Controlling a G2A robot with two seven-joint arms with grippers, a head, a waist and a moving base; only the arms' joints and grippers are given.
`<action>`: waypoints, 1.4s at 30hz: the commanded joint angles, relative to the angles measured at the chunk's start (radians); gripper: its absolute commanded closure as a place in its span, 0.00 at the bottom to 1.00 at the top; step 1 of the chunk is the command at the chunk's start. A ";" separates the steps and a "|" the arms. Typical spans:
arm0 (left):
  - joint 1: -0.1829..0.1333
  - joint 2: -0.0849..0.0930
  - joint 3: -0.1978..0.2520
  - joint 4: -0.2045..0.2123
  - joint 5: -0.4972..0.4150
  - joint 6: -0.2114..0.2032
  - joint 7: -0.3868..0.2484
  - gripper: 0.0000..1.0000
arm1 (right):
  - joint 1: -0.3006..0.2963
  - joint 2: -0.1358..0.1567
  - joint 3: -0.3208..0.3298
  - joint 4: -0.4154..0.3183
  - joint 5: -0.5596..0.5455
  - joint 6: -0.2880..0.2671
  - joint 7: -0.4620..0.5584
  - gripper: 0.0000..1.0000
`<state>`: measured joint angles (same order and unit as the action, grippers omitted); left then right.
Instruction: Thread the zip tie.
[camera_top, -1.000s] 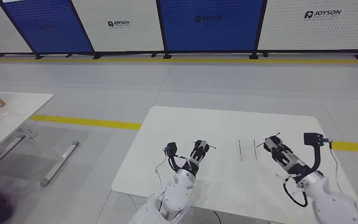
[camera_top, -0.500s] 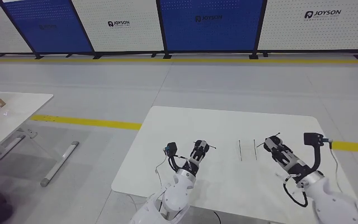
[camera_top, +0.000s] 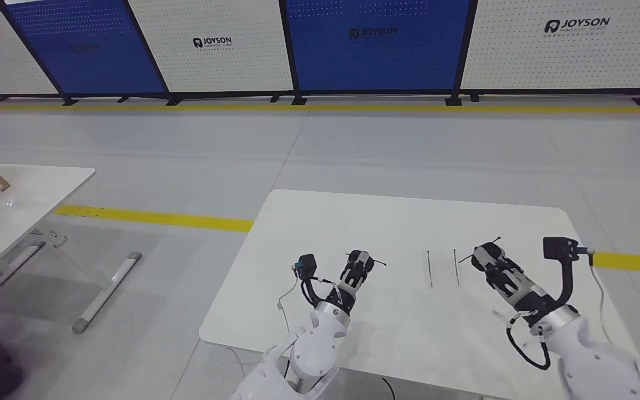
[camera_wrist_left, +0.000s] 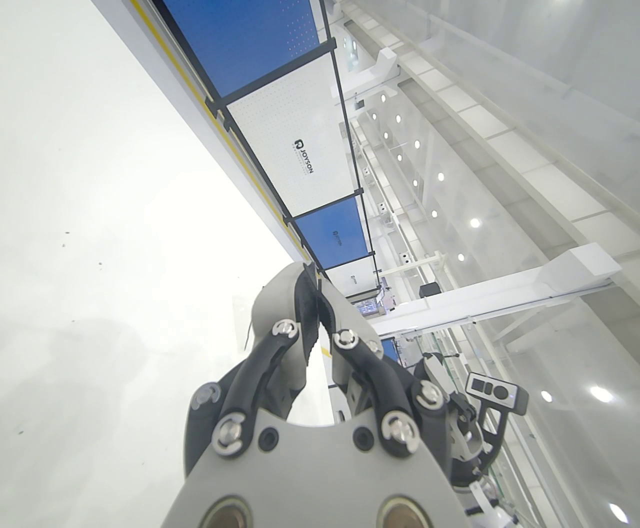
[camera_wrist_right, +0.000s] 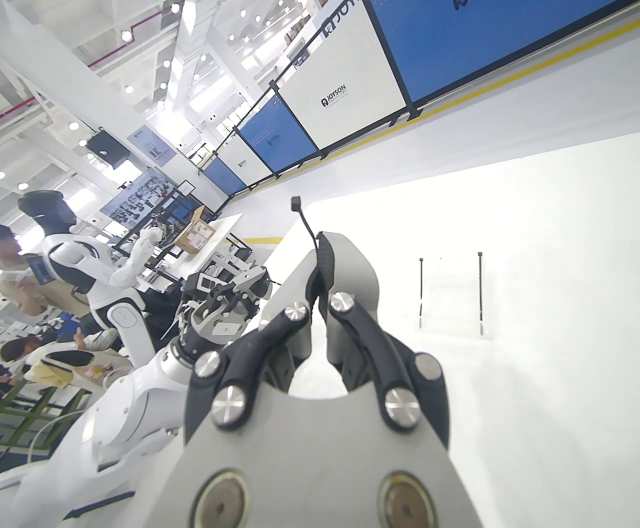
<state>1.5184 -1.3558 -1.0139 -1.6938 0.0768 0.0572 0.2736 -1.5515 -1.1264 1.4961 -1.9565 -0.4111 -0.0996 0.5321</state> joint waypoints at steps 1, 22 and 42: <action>0.000 0.000 0.000 0.000 0.000 0.000 0.000 1.00 | 0.000 0.000 0.000 0.000 0.000 0.000 0.000 1.00; -0.030 -0.013 0.058 -0.012 0.062 0.021 -0.002 1.00 | -0.040 -0.031 -0.121 0.041 -0.024 0.017 -0.342 1.00; -0.048 -0.025 0.077 -0.025 0.028 0.016 0.007 1.00 | 0.006 -0.044 -0.188 0.110 -0.050 0.001 -0.385 1.00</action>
<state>1.4745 -1.3786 -0.9424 -1.7185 0.1079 0.0720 0.2803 -1.5514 -1.1690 1.3148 -1.8588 -0.4688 -0.0927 0.1457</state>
